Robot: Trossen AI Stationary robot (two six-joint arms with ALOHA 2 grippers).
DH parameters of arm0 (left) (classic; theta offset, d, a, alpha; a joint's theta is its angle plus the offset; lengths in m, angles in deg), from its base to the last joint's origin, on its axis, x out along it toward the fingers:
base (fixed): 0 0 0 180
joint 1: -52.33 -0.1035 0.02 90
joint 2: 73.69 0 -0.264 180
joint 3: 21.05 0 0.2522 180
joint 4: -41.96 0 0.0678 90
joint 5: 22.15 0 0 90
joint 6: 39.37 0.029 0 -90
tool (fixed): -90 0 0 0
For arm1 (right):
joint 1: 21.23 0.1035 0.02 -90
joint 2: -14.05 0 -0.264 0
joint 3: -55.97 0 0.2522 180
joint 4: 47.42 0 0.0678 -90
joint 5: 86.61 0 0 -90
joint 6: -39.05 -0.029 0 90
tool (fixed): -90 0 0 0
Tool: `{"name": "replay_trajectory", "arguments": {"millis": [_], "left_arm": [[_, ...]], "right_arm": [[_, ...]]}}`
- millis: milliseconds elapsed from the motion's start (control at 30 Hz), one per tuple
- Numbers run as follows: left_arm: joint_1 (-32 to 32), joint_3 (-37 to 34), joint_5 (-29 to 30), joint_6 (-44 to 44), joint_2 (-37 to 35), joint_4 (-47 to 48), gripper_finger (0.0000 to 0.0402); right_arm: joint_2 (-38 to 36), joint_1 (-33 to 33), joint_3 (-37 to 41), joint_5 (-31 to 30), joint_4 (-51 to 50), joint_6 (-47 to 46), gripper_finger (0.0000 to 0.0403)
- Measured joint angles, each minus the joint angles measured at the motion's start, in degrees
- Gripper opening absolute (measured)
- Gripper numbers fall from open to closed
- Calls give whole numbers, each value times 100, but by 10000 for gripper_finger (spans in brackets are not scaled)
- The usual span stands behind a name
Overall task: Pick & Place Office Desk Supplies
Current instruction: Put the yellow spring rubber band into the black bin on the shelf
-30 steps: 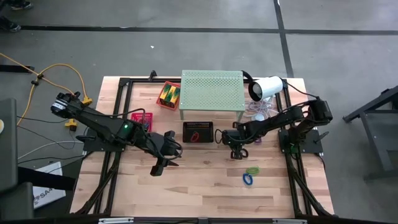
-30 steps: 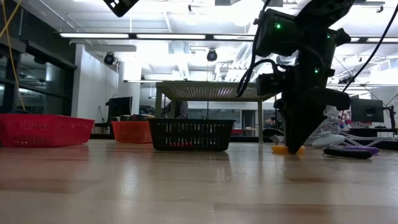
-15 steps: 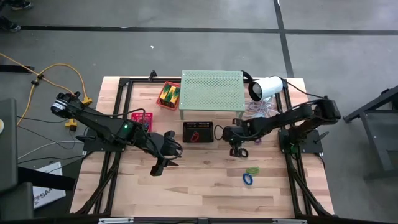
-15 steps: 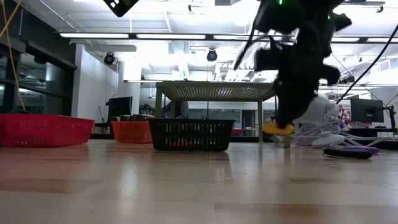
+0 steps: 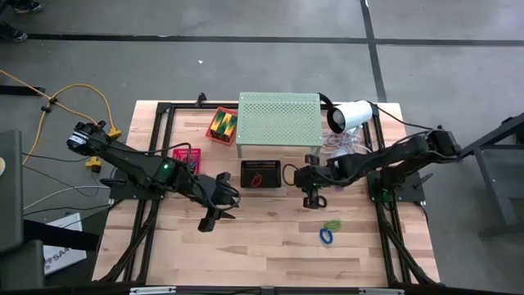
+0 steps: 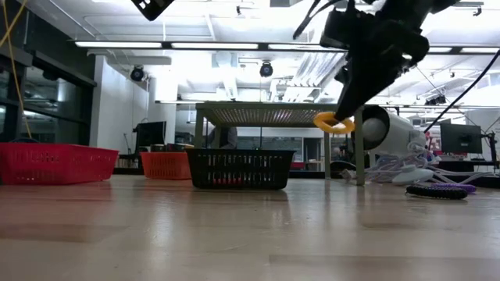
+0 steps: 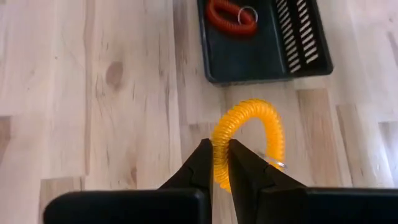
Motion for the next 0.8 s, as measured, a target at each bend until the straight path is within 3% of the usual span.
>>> {"name": "replay_trajectory", "arguments": {"millis": [400,567,800], "left_arm": [[1,0,0,0,0,4,166],[1,0,-2,0,0,-3,166],[1,2,-2,0,0,-144,166]], "right_arm": [[66,-41,2,-427,1505,686,20],[398,-110,0,-554,1989,895,20],[1182,-330,-634,-426,2218,1016,20]]}}
